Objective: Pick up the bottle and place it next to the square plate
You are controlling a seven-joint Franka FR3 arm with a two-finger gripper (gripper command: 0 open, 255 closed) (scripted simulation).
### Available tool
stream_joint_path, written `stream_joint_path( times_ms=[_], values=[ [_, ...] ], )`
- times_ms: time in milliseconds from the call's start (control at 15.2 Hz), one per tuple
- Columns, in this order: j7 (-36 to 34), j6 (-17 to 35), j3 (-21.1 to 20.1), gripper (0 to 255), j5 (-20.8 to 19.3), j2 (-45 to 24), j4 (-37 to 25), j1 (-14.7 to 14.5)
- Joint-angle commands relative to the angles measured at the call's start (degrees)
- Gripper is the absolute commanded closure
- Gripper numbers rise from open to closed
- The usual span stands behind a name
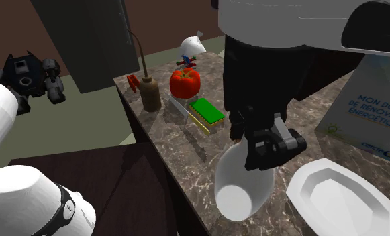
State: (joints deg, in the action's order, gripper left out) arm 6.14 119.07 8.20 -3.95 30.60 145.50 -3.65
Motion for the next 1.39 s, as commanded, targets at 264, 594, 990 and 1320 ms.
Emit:
stream_joint_path(
  times_ms=[264,594,990,1320],
  values=[
    [0.04,4.08,0.26,255,-0.08,-1.45,2.58,0.0],
    [0.04,4.08,0.26,255,-0.08,-1.45,2.57,0.0],
    [0.04,4.09,0.26,0,-0.08,-1.47,2.57,0.0],
    [-0.03,-4.08,-0.25,0,0.06,1.5,-2.64,0.0]
  ],
)
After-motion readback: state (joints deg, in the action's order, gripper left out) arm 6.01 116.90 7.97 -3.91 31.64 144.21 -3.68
